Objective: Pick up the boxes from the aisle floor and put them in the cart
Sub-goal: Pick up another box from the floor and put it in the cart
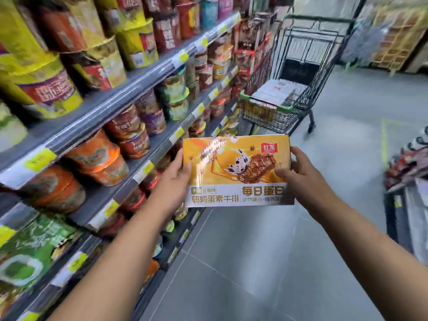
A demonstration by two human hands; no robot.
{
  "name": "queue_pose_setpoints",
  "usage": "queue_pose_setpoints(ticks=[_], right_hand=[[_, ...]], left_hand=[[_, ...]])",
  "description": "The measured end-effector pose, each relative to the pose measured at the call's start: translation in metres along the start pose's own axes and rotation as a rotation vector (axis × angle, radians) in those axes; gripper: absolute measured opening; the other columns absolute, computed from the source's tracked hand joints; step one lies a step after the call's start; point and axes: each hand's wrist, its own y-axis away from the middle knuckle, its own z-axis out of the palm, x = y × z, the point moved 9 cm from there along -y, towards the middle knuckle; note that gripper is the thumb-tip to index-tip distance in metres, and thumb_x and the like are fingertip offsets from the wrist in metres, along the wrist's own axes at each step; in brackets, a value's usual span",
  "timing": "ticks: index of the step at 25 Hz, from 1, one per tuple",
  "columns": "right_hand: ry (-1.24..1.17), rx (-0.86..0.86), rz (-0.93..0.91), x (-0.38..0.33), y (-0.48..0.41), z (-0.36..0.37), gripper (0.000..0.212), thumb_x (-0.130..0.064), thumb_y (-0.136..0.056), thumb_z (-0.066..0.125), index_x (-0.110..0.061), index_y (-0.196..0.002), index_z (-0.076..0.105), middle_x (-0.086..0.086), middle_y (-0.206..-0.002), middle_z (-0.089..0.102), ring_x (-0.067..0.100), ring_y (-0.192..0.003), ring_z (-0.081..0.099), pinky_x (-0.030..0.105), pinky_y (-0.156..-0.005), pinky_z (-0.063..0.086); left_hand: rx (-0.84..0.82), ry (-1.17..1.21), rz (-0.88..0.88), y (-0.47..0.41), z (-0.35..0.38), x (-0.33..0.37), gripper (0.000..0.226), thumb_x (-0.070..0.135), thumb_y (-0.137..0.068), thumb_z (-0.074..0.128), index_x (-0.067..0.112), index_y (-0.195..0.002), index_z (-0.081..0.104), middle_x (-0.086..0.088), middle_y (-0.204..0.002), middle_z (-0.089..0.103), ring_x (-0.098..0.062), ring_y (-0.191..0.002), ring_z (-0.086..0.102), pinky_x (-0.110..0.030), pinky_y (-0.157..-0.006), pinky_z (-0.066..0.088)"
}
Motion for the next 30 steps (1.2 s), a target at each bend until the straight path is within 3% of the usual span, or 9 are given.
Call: queue_pose_setpoints(ticks=[2,5,9,15,19,22,25,28,30], right_hand=[[-0.007,0.041,0.014,-0.002,-0.037,-0.038,0.052,-0.015,-0.091,0.056,-0.046,-0.130,0.040,-0.007,-0.114,0.064,0.022,-0.096,0.068,0.046,-0.075,0.058],[0.026,0.080,0.013,-0.004,-0.092,-0.075,0.052,-0.017,-0.088,0.058,-0.057,-0.115,0.038,-0.016,-0.105,0.063,0.022,-0.098,0.067,0.049,-0.082,0.056],[0.025,0.134,0.034,-0.007,-0.170,-0.105,0.053,-0.012,-0.088,0.059,-0.057,-0.108,0.039,-0.016,-0.101,0.062,0.021,-0.098,0.066,0.044,-0.076,0.056],[0.153,0.274,0.041,-0.032,-0.306,-0.139,0.067,-0.023,-0.069,0.064,-0.050,-0.126,0.042,-0.014,-0.105,0.067,0.015,-0.096,0.065,0.043,-0.092,0.051],[0.119,0.328,0.059,-0.043,-0.389,-0.161,0.073,-0.023,-0.067,0.062,-0.045,-0.134,0.041,-0.014,-0.110,0.067,0.012,-0.101,0.065,0.042,-0.094,0.050],[-0.075,0.369,0.095,-0.043,-0.448,-0.182,0.053,-0.024,-0.084,0.055,-0.045,-0.131,0.048,-0.012,-0.115,0.068,0.013,-0.102,0.066,0.044,-0.090,0.053],[-0.226,0.404,0.171,-0.037,-0.515,-0.208,0.033,-0.033,-0.100,0.042,-0.038,-0.130,0.055,-0.009,-0.113,0.068,0.016,-0.099,0.066,0.037,-0.070,0.054],[-0.228,0.379,0.189,-0.036,-0.594,-0.232,0.033,-0.044,-0.101,0.037,-0.033,-0.119,0.062,-0.015,-0.096,0.071,0.013,-0.094,0.067,0.035,-0.067,0.054],[-0.241,0.354,0.202,-0.028,-0.647,-0.247,0.037,-0.050,-0.099,0.039,-0.033,-0.122,0.061,-0.013,-0.106,0.070,0.014,-0.099,0.066,0.039,-0.074,0.056]], left_hand=[[-0.039,0.011,0.016,-0.038,0.041,0.022,0.059,0.052,-0.094,0.052,0.040,-0.148,0.033,0.028,-0.127,0.055,-0.006,-0.123,0.054,-0.045,-0.113,0.036],[-0.096,-0.006,0.017,-0.098,0.086,0.044,0.090,0.088,-0.062,0.055,0.049,-0.142,0.040,0.025,-0.139,0.052,-0.007,-0.129,0.050,-0.047,-0.113,0.035],[-0.163,-0.060,-0.007,-0.195,0.130,0.058,0.092,0.099,-0.056,0.044,0.055,-0.137,0.043,0.021,-0.138,0.054,-0.011,-0.127,0.053,-0.049,-0.110,0.038],[-0.286,-0.077,-0.025,-0.348,0.196,0.108,0.042,0.080,-0.078,0.030,0.062,-0.101,0.060,0.016,-0.109,0.072,-0.011,-0.102,0.068,-0.044,-0.096,0.051],[-0.368,-0.094,-0.039,-0.436,0.237,0.150,0.046,0.063,-0.097,0.019,0.050,-0.094,0.062,-0.010,-0.091,0.066,-0.009,-0.073,0.071,-0.029,-0.060,0.056],[-0.382,-0.091,-0.067,-0.499,0.266,0.166,0.043,0.062,-0.097,0.014,0.052,-0.103,0.055,-0.013,-0.106,0.067,-0.035,-0.102,0.059,-0.050,-0.077,0.055],[-0.372,-0.050,-0.100,-0.577,0.292,0.163,0.056,0.071,-0.092,0.011,0.052,-0.130,0.047,0.003,-0.119,0.070,-0.019,-0.100,0.069,-0.030,-0.062,0.055],[-0.364,-0.047,-0.120,-0.648,0.326,0.165,0.064,0.077,-0.087,0.010,0.053,-0.137,0.042,0.006,-0.119,0.069,-0.012,-0.090,0.069,-0.035,-0.077,0.053],[-0.370,-0.041,-0.146,-0.690,0.350,0.169,0.059,0.077,-0.087,0.010,0.057,-0.126,0.049,0.006,-0.118,0.071,-0.015,-0.095,0.070,-0.037,-0.076,0.055]])
